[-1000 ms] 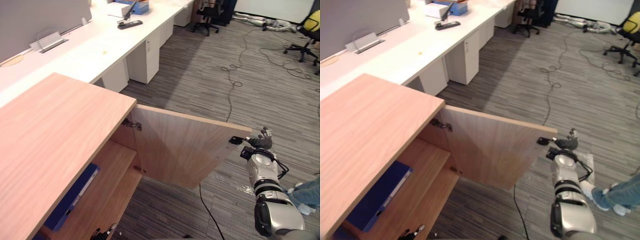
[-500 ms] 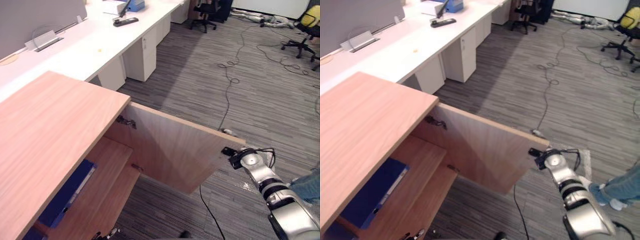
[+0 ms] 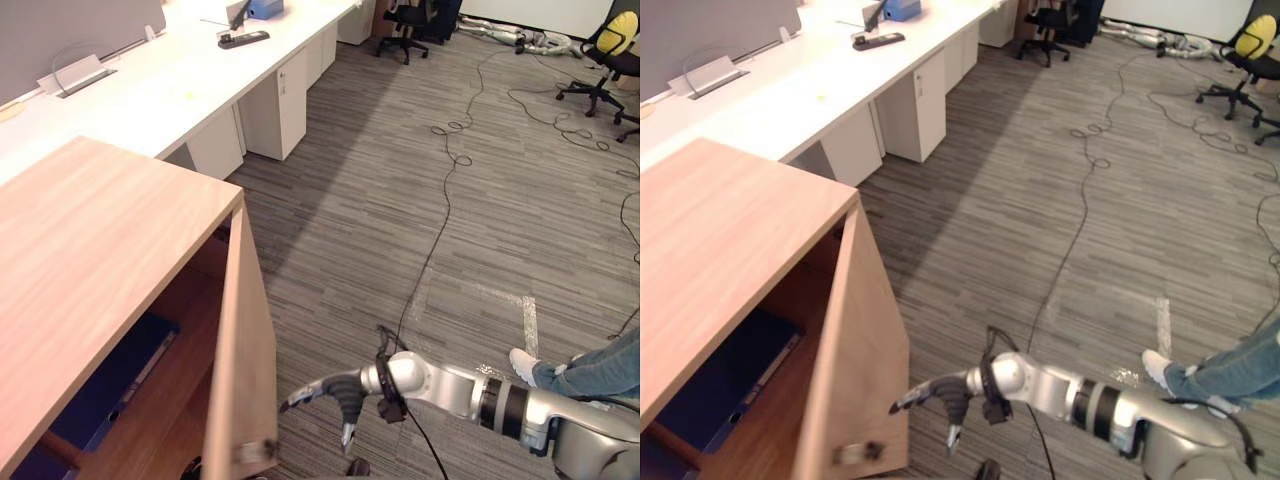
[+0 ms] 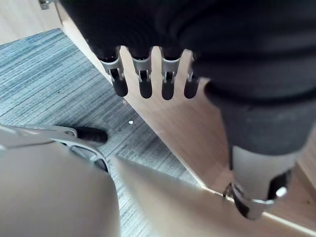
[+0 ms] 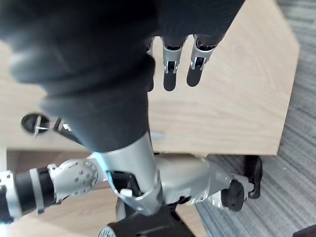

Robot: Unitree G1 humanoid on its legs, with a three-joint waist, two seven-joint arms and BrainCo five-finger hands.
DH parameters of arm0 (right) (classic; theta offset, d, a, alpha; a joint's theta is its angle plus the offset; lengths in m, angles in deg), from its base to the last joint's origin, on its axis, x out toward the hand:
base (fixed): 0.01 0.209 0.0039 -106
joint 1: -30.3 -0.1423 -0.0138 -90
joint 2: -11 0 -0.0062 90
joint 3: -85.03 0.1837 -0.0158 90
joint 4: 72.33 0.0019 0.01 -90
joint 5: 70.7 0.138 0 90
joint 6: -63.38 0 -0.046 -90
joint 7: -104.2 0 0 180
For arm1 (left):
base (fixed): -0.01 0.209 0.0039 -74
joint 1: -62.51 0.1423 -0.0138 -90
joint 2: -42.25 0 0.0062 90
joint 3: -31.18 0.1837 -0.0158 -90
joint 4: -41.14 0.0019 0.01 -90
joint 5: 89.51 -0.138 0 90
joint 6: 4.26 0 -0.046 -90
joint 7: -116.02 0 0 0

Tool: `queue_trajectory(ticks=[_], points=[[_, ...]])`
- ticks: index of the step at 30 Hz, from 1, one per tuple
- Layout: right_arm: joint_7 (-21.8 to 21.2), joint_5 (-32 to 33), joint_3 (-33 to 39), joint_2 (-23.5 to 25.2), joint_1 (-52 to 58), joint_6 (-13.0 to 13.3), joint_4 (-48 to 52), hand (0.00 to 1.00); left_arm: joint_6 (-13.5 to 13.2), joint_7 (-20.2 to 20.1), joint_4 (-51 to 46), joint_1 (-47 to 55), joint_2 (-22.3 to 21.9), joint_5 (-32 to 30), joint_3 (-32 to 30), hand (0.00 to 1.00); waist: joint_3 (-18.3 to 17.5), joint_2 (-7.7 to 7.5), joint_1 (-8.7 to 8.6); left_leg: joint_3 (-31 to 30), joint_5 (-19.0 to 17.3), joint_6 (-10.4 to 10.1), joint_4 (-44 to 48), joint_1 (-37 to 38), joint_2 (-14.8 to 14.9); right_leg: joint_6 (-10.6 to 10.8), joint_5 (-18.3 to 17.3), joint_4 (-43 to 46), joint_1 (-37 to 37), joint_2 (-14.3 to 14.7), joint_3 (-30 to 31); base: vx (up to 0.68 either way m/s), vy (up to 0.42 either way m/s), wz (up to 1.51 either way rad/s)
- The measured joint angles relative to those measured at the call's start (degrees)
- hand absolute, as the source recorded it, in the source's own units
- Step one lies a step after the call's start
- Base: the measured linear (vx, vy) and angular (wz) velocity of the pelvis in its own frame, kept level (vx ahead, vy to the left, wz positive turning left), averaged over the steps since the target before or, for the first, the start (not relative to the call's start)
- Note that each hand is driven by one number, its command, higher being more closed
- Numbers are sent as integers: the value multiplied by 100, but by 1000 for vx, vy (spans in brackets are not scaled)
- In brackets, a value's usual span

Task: Walk over to the cabinet, pick up the folder, carry it to the office cabinet, place the folder inside the office cabinet, then close the office cabinet door

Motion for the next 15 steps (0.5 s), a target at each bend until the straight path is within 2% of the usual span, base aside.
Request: queue_trajectory(ticks=[5, 7, 11, 15], points=[[-54, -397, -278, 532, 46, -8, -491, 0, 38, 74, 140, 65, 173, 579, -945, 0, -170, -262, 180, -232, 17, 27, 70, -116, -46, 1, 3, -1, 41, -72, -174, -59, 9, 19], [-57, -525, -411, 686, 76, -14, -668, 0, 56, 95, 209, 58, 100, 712, -1243, 0, -201, -304, 239, -387, 35, 52, 101, -204, -66, 1, 3, -1, 52, -91, -302, -72, -18, 42], [-33, -901, -467, 1113, 173, -22, -1068, 0, 95, 267, 406, 74, -105, 1242, -2116, 0, -196, -320, 526, -833, 144, 80, 86, -383, -107, 3, 0, 0, 134, -121, -549, -56, -7, 56], [158, -1154, -459, 1436, 216, -25, -1417, 0, 91, 367, 407, 47, -168, 1597, -2534, 0, -145, -407, 765, -1520, 409, 100, -105, -623, -198, 65, -82, 0, 198, -174, -1024, -66, -10, 90]])
